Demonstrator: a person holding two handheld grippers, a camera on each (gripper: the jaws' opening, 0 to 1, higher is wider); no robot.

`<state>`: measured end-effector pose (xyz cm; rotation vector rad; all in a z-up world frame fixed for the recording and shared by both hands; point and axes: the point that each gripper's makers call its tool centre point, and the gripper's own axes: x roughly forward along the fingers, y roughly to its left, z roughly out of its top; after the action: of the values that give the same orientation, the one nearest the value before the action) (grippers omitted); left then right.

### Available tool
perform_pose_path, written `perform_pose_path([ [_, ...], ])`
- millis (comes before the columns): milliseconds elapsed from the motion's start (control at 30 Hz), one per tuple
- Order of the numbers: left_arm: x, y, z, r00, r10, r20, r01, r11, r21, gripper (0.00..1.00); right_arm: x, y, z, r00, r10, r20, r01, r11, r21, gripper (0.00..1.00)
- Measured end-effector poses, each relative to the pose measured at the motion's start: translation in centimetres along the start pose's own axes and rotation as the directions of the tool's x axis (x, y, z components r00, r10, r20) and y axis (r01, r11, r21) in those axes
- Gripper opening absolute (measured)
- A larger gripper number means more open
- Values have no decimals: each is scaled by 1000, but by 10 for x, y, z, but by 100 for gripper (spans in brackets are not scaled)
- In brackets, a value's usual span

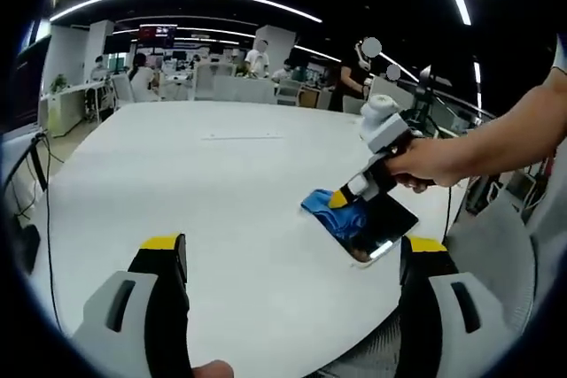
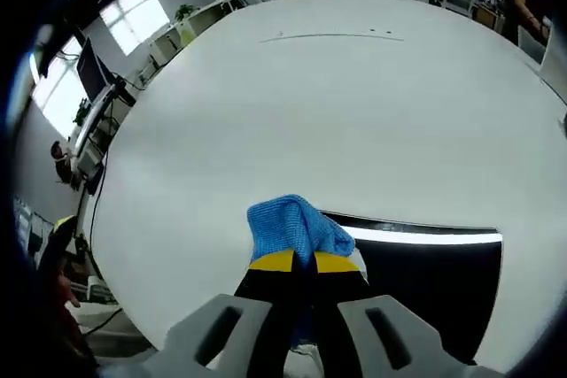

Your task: Wipe the mirror surface with the cleaning cloth until all visible marks leave the cleaned area.

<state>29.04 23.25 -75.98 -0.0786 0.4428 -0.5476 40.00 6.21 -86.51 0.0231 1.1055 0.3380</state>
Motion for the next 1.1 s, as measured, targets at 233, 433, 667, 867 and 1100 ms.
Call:
perform_pose_path([
  [233, 12, 1, 1, 999, -40, -21, 42, 997, 70, 99, 4, 0, 10, 1000, 7, 2, -7, 1000, 3, 0],
  [433, 23, -4, 6, 998, -54, -41, 58, 994, 94, 99, 3, 0, 9, 1000, 18, 1, -18, 1000, 13, 0],
  [667, 26, -7, 6, 997, -60, -46, 64, 993, 95, 99, 7, -3, 11, 999, 37, 2, -37, 999, 23, 0],
  [867, 27, -5, 5, 997, -59, -46, 64, 993, 97, 99, 7, -6, 11, 1000, 30, 5, -30, 999, 19, 0],
  [1100, 25, -7, -2, 997, -52, -64, 58, 994, 89, 99, 4, -16, 9, 1000, 25, 6, -25, 999, 25, 0],
])
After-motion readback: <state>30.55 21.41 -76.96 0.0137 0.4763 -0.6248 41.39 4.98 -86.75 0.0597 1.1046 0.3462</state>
